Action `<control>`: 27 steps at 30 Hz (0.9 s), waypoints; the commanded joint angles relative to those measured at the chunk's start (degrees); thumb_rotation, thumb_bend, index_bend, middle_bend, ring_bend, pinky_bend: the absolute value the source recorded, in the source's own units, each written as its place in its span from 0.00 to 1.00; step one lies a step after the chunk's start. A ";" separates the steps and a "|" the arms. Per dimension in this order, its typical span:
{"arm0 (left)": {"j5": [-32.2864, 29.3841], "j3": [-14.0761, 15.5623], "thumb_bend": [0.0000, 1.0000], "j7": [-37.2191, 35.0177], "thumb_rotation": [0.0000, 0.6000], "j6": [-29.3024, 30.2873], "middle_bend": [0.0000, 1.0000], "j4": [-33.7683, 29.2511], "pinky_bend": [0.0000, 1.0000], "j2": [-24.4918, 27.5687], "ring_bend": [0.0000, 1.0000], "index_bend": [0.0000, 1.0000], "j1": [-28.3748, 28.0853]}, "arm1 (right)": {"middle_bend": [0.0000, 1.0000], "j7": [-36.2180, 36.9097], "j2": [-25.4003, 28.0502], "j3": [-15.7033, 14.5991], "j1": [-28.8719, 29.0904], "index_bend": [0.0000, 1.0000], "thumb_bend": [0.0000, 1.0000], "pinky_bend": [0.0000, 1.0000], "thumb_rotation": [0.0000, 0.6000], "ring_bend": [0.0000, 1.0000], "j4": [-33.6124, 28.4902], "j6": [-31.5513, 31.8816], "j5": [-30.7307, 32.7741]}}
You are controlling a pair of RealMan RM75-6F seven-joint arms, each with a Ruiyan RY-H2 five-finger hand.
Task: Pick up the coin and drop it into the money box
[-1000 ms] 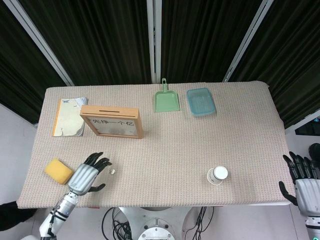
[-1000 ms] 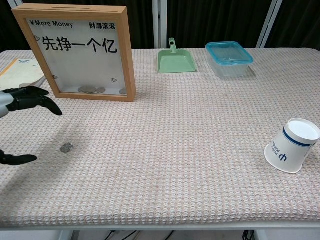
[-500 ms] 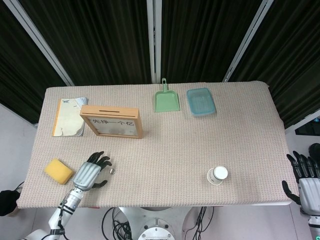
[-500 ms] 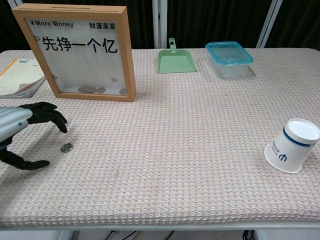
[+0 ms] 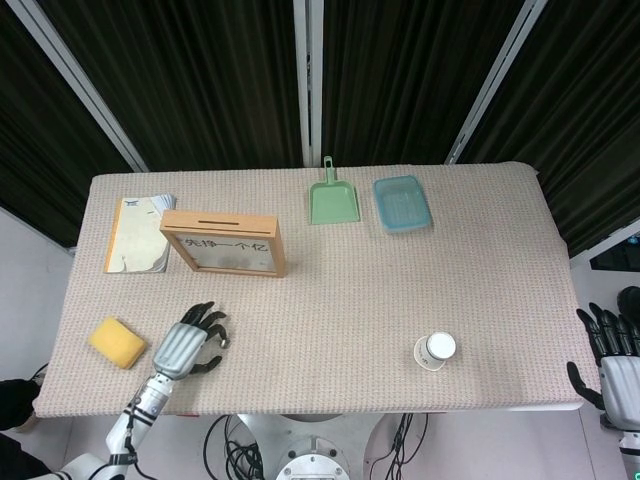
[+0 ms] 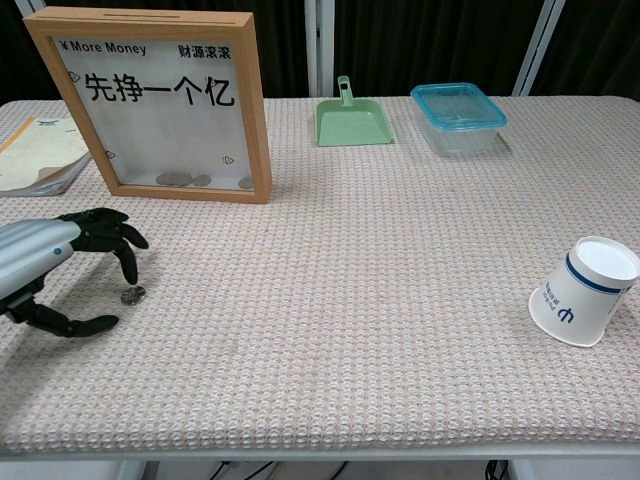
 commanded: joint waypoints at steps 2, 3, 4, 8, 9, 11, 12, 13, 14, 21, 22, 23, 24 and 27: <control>-0.19 0.11 0.24 -0.21 1.00 0.00 0.19 0.48 0.11 -0.39 0.05 0.44 -0.28 | 0.00 0.20 0.02 0.02 -0.02 0.00 0.33 0.00 1.00 0.00 0.13 -0.10 0.12; -0.23 0.13 0.24 -0.20 1.00 0.00 0.19 0.54 0.11 -0.43 0.05 0.44 -0.34 | 0.00 0.24 0.01 0.02 -0.03 0.00 0.33 0.00 1.00 0.00 0.17 -0.12 0.14; -0.30 0.17 0.24 -0.16 1.00 -0.04 0.19 0.60 0.11 -0.48 0.05 0.44 -0.44 | 0.00 0.30 0.02 0.05 -0.03 0.00 0.33 0.00 1.00 0.00 0.20 -0.12 0.18; -0.62 0.30 0.24 -0.05 1.00 -0.35 0.19 0.70 0.11 -0.58 0.05 0.44 -0.71 | 0.00 0.34 0.29 0.29 -0.13 0.00 0.33 0.00 1.00 0.00 0.01 0.14 0.41; -0.78 0.36 0.24 -0.11 1.00 -0.46 0.19 0.75 0.11 -0.62 0.05 0.44 -0.75 | 0.00 0.39 0.41 0.36 -0.17 0.00 0.33 0.00 1.00 0.00 -0.05 0.25 0.44; -0.98 0.46 0.25 -0.24 1.00 -0.64 0.19 0.84 0.11 -0.68 0.05 0.44 -0.81 | 0.00 0.45 0.54 0.42 -0.22 0.00 0.33 0.00 1.00 0.00 -0.11 0.34 0.49; -1.10 0.56 0.25 -0.35 1.00 -0.79 0.20 0.91 0.11 -0.72 0.05 0.44 -0.85 | 0.00 0.50 0.56 0.44 -0.23 0.00 0.33 0.00 1.00 0.00 -0.10 0.32 0.56; -1.19 0.64 0.25 -0.49 1.00 -0.90 0.20 0.97 0.11 -0.78 0.05 0.44 -0.87 | 0.00 0.54 0.57 0.44 -0.25 0.00 0.33 0.00 1.00 0.00 -0.07 0.29 0.61; -1.29 0.71 0.25 -0.63 1.00 -1.02 0.19 1.05 0.11 -0.85 0.05 0.44 -0.90 | 0.00 0.57 0.55 0.43 -0.24 0.00 0.33 0.00 1.00 0.00 -0.04 0.22 0.64; -1.80 0.93 0.25 -1.06 1.00 -1.55 0.19 1.79 0.11 -1.31 0.05 0.44 -1.23 | 0.00 0.74 0.31 0.38 -0.17 0.00 0.33 0.00 1.00 0.00 0.30 -0.09 0.64; -1.82 0.97 0.25 -1.07 1.00 -1.60 0.19 1.85 0.11 -1.32 0.05 0.44 -1.27 | 0.00 0.76 0.31 0.40 -0.17 0.00 0.33 0.00 1.00 0.00 0.31 -0.09 0.67; -1.87 0.98 0.25 -1.10 1.00 -1.64 0.19 1.90 0.11 -1.34 0.05 0.44 -1.31 | 0.00 0.79 0.31 0.42 -0.17 0.00 0.33 0.00 1.00 0.00 0.32 -0.10 0.71; -1.93 0.99 0.25 -1.15 1.00 -1.67 0.19 1.96 0.11 -1.36 0.05 0.43 -1.34 | 0.00 0.81 0.31 0.44 -0.17 0.00 0.33 0.00 1.00 0.00 0.34 -0.12 0.74; -2.13 1.03 0.25 -1.39 1.00 -1.92 0.19 2.14 0.11 -1.40 0.05 0.43 -1.50 | 0.00 0.82 0.30 0.40 -0.16 0.00 0.33 0.00 1.00 0.00 0.41 -0.21 0.73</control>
